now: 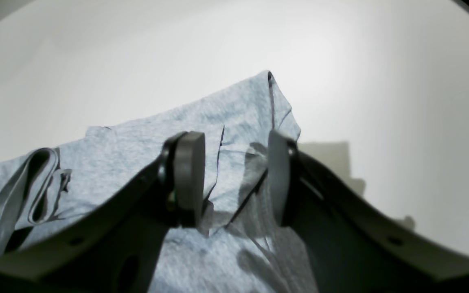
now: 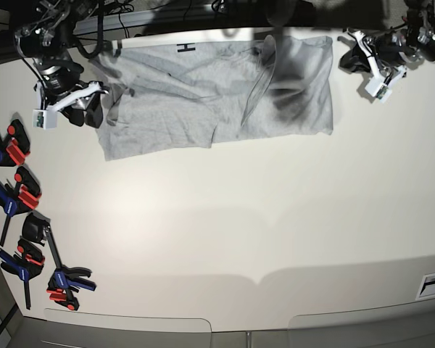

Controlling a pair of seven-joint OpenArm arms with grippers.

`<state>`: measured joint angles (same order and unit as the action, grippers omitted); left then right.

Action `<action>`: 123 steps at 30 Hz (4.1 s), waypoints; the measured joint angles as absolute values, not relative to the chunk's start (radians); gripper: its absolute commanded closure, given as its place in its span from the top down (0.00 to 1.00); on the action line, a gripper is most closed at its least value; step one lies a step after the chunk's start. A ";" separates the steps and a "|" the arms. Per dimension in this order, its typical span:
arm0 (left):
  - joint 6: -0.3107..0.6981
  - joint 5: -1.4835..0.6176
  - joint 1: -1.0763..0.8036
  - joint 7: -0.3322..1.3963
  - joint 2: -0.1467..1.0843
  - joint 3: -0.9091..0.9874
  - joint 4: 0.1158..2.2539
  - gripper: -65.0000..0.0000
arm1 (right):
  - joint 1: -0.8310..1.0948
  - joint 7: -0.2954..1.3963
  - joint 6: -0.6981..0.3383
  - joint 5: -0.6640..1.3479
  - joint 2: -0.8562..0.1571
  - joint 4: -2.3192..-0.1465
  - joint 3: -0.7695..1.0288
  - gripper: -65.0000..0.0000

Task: Fold the T-shirt properly
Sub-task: 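Release the left gripper and regrasp the folded end near the collar, then move the right gripper to the shirt's other end and grasp it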

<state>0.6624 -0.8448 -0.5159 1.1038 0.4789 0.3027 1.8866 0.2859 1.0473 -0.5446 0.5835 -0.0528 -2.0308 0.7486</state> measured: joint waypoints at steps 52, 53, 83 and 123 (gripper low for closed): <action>0.340 -0.313 -0.540 0.783 0.308 -0.202 2.088 0.00 | 0.286 1.044 -0.545 0.614 -0.052 -2.031 0.749 0.36; 0.340 -0.358 -0.537 0.783 0.308 -0.202 2.094 0.00 | 0.286 1.044 -0.545 0.614 -0.053 -2.031 0.749 0.36; 0.492 -0.479 -0.493 0.808 0.281 -0.206 2.103 0.50 | 0.286 1.035 -0.545 0.545 -0.075 -2.031 0.749 0.36; 0.430 -0.395 -0.495 0.811 0.316 -0.204 2.104 0.47 | 0.102 1.219 -0.610 0.867 -0.271 -1.336 0.575 0.30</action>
<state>0.4297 -0.3954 -0.4953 0.8112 0.3161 -0.2039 2.1040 0.1017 1.2186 -0.6102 0.8673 -0.2710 -1.3365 0.5755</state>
